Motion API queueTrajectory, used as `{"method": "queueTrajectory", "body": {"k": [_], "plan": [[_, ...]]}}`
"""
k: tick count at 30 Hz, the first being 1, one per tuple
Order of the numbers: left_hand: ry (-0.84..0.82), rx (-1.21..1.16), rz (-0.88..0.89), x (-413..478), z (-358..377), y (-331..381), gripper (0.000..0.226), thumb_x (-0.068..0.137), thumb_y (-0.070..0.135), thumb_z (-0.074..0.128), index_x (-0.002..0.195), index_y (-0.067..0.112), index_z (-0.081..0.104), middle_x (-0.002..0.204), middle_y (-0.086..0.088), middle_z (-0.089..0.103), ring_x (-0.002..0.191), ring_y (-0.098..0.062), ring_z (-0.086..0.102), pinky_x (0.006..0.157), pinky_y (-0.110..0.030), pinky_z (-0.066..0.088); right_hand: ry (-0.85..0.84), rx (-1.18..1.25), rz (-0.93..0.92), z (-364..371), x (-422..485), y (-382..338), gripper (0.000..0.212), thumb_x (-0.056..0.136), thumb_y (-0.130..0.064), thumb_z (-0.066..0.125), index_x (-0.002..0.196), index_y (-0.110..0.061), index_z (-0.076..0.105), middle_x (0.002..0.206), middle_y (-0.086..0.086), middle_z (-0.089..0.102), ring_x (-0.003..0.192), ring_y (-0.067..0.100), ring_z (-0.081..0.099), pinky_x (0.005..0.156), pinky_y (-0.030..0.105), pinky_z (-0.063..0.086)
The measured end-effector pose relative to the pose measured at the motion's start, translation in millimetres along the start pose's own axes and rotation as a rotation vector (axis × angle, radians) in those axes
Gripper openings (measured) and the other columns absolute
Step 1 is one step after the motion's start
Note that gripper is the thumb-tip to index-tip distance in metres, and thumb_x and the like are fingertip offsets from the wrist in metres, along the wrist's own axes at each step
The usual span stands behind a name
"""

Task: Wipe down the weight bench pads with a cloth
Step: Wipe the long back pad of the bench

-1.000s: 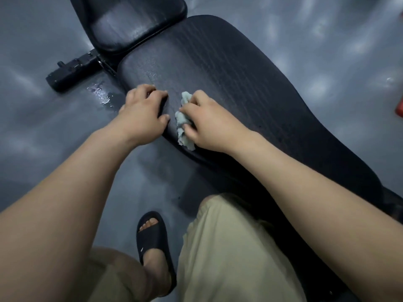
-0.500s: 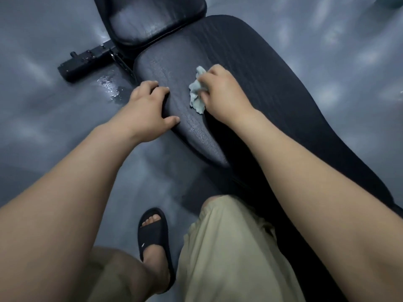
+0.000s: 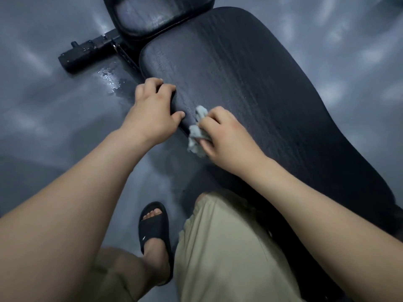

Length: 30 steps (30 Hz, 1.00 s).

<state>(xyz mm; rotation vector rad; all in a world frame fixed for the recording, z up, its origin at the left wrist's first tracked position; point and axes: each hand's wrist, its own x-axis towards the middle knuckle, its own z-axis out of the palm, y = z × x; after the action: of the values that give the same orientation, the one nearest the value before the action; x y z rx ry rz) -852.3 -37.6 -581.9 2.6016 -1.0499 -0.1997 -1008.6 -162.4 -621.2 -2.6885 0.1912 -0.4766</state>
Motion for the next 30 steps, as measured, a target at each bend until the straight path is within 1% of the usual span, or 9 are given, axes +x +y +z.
{"method": "queueTrajectory", "body": {"k": [3, 5, 9, 13, 16, 19, 22, 26, 30], "plan": [[0.007, 0.048, 0.034, -3, 0, 11, 0.045, 0.091, 0.023, 0.062, 0.135, 0.014, 0.054, 0.142, -0.012, 0.039, 0.135, -0.037, 0.030, 0.114, -0.048, 0.033, 0.023, -0.054, 0.036, 13, 12, -13, 0.031, 0.083, -0.029, 0.070, 0.101, -0.005, 0.065, 0.109, 0.015, 0.055, 0.100, 0.035, 0.054, 0.078, 0.043, 0.051], [0.011, 0.096, 0.069, -3, 2, 23, 0.040, 0.089, 0.013, 0.052, 0.129, 0.012, 0.058, 0.136, -0.014, 0.044, 0.130, -0.040, 0.034, 0.109, -0.050, 0.037, 0.023, -0.077, 0.040, 12, 2, -12, 0.033, 0.080, -0.028, 0.075, 0.101, -0.005, 0.063, 0.109, 0.014, 0.055, 0.100, 0.034, 0.052, 0.077, 0.042, 0.050], [-0.011, 0.152, 0.122, -2, 14, 49, 0.040, 0.087, 0.011, 0.048, 0.126, 0.015, 0.059, 0.135, -0.011, 0.046, 0.130, -0.038, 0.036, 0.107, -0.051, 0.034, 0.015, -0.110, 0.069, -2, -45, -1, 0.026, 0.082, -0.024, 0.067, 0.100, -0.006, 0.060, 0.111, 0.013, 0.054, 0.094, 0.030, 0.049, 0.077, 0.046, 0.049], [-0.018, 0.188, 0.229, -4, 32, 75, 0.044, 0.083, 0.008, 0.049, 0.126, 0.015, 0.058, 0.134, -0.011, 0.047, 0.130, -0.037, 0.036, 0.110, -0.051, 0.027, -0.064, -0.165, 0.154, -26, -106, 16, 0.027, 0.082, -0.024, 0.066, 0.103, -0.007, 0.060, 0.114, 0.012, 0.054, 0.095, 0.030, 0.049, 0.082, 0.044, 0.049], [-0.039, 0.216, 0.299, -5, 42, 88, 0.045, 0.082, 0.006, 0.048, 0.126, 0.013, 0.057, 0.134, -0.012, 0.046, 0.128, -0.037, 0.036, 0.108, -0.050, 0.029, -0.100, -0.150, 0.245, -47, -149, 35, 0.032, 0.082, -0.028, 0.070, 0.106, -0.010, 0.062, 0.114, 0.008, 0.055, 0.098, 0.029, 0.052, 0.079, 0.043, 0.052], [-0.036, 0.233, 0.314, -5, 50, 96, 0.042, 0.081, 0.005, 0.048, 0.122, 0.009, 0.055, 0.132, -0.014, 0.045, 0.124, -0.038, 0.037, 0.105, -0.052, 0.031, -0.074, -0.083, 0.313, -61, -171, 44, 0.031, 0.083, -0.026, 0.064, 0.110, -0.011, 0.065, 0.116, 0.005, 0.055, 0.103, 0.027, 0.052, 0.077, 0.044, 0.055], [-0.032, 0.227, 0.288, -5, 52, 100, 0.041, 0.079, 0.003, 0.046, 0.120, 0.008, 0.053, 0.132, -0.015, 0.043, 0.123, -0.039, 0.036, 0.105, -0.052, 0.029, 0.010, -0.044, 0.293, -49, -156, 41, 0.027, 0.085, -0.017, 0.064, 0.110, -0.010, 0.069, 0.115, 0.006, 0.057, 0.106, 0.029, 0.053, 0.083, 0.042, 0.053], [-0.028, 0.231, 0.273, -6, 54, 104, 0.042, 0.080, 0.006, 0.048, 0.121, 0.008, 0.053, 0.135, -0.016, 0.042, 0.127, -0.039, 0.035, 0.106, -0.053, 0.028, 0.085, -0.015, 0.238, -31, -109, 48, 0.028, 0.087, -0.012, 0.059, 0.113, -0.007, 0.070, 0.114, 0.011, 0.059, 0.101, 0.032, 0.053, 0.082, 0.042, 0.053], [-0.035, 0.249, 0.272, -5, 56, 108, 0.042, 0.080, 0.008, 0.049, 0.122, 0.009, 0.052, 0.136, -0.015, 0.042, 0.129, -0.038, 0.034, 0.107, -0.054, 0.027, 0.127, -0.055, 0.316, -29, -88, 53, 0.034, 0.088, -0.013, 0.056, 0.119, -0.003, 0.068, 0.116, 0.015, 0.060, 0.099, 0.036, 0.053, 0.080, 0.047, 0.053]]}}
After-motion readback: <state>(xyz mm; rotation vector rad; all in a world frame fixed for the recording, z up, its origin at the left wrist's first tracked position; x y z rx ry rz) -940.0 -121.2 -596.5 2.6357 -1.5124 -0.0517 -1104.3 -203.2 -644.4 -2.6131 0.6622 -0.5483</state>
